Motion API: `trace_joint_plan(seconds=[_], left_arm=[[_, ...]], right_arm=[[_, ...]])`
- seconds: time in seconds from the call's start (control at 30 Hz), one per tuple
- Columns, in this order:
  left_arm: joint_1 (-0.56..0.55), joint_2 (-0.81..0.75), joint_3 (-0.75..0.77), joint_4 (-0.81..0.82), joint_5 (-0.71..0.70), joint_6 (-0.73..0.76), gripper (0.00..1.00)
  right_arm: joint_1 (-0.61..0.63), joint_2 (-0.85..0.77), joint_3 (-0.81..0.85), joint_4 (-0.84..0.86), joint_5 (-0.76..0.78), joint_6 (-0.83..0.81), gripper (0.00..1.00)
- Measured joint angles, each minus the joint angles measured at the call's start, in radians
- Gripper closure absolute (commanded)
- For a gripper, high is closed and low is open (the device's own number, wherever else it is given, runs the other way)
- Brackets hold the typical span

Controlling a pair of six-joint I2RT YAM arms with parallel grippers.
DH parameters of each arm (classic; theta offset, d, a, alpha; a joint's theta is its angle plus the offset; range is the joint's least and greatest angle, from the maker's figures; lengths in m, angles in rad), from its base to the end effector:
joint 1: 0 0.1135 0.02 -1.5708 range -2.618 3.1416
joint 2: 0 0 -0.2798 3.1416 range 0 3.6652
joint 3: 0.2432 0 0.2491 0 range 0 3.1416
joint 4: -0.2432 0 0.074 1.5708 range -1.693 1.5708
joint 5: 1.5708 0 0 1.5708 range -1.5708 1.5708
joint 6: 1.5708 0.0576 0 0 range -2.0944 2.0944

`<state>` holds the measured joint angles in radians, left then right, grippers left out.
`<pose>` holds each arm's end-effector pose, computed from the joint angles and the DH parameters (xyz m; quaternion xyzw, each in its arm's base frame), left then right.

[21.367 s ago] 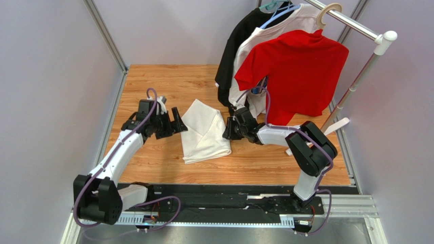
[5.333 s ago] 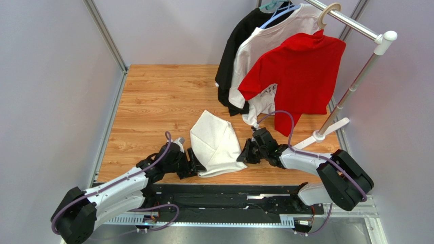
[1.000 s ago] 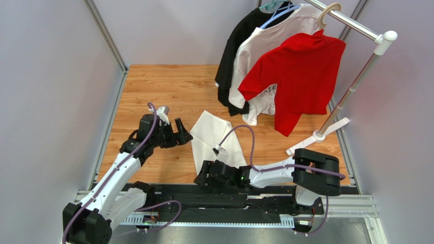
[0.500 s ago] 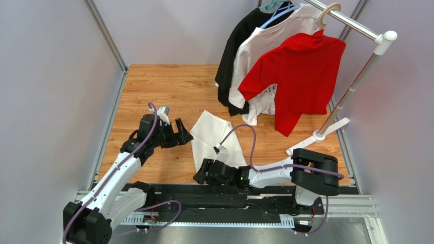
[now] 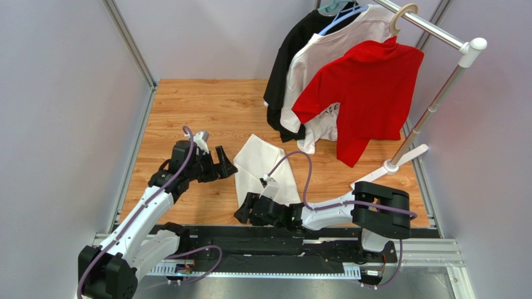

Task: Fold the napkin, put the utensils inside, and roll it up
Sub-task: Roll the napkin with the utensil

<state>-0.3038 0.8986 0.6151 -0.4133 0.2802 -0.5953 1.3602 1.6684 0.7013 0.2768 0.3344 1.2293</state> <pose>0.1802 -0.0732 0.2394 -0.0718 0.8962 -0.2961 0.3225 0.0881 0.3216 0.1452 0.0124 0.8948 0.3633 0.2594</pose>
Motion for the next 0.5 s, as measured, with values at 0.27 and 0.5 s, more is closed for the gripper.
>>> trace_joint_plan(seconds=[0.27, 0.5], left_arm=[[0.0, -0.001, -0.006, 0.007, 0.002, 0.0, 0.01], [0.0, -0.001, -0.015, 0.004, -0.002, 0.0, 0.01]], right_arm=[[0.028, -0.01, 0.041, -0.026, 0.004, -0.09, 0.39], [0.116, -0.219, 0.034, -0.132, -0.039, -0.258, 0.39]])
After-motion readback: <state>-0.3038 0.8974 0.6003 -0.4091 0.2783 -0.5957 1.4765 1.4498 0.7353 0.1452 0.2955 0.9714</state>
